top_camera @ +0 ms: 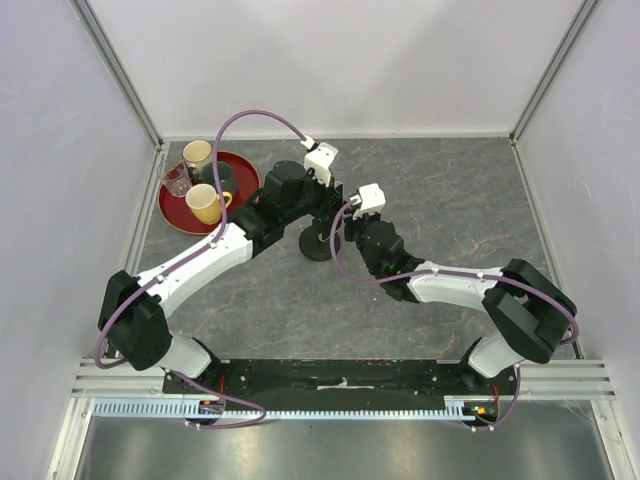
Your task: Place the phone on the phone stand
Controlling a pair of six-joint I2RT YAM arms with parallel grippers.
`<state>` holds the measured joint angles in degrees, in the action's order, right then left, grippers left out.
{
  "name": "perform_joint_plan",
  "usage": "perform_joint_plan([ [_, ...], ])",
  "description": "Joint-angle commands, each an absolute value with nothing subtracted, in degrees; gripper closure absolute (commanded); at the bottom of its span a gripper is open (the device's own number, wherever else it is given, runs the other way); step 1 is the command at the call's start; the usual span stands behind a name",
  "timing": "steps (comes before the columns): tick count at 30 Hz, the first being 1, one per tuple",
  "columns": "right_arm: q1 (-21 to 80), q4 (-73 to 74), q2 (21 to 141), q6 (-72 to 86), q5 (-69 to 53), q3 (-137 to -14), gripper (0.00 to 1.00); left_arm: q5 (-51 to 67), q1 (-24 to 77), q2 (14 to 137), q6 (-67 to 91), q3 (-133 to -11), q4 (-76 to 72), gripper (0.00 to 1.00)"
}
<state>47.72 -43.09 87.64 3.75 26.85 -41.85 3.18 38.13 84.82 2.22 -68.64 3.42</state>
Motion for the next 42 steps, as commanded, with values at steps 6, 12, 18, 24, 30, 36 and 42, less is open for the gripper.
perform_joint_plan([
  [6, 58.45, -43.78, 87.19, 7.73, 27.7, -43.86, 1.0, -18.02, 37.71, 89.47, 6.85, -64.86, 2.99, 0.98],
  [12, 58.45, -25.09, 78.51, 10.71, 17.58, -45.27, 0.52, -13.71, 37.71, 87.72, 10.27, -63.63, 4.74, 0.98],
  [18, 54.77, -14.52, 63.65, 11.69, 18.39, -36.31, 0.28, -12.22, 37.71, 85.7, 12.13, -62.14, 7.47, 0.98],
  [24, 42.3, -15.2, 56.6, 17.39, 6.8, -31.56, 0.22, -9.42, 37.71, 82.71, 12.74, -61.61, 8.69, 0.98],
  [30, 36.39, -17.31, 59.41, 14.69, -8.07, -35.41, 0.12, -8.1, 37.53, 79.73, 16.34, -63.02, 14.5, 0.61],
  [36, 36.21, -15.38, 66.35, 8.97, -18.79, -44.1, 0.02, -2.29, 37.18, 67.95, 19.42, -60.03, 15.38, 0.1],
  [42, 36.21, -11.1, 74.5, -2.0, -24.08, -54.98, 0.02, -3.08, 36.83, 53.22, 20.04, -56.35, 21.35, 0.09],
])
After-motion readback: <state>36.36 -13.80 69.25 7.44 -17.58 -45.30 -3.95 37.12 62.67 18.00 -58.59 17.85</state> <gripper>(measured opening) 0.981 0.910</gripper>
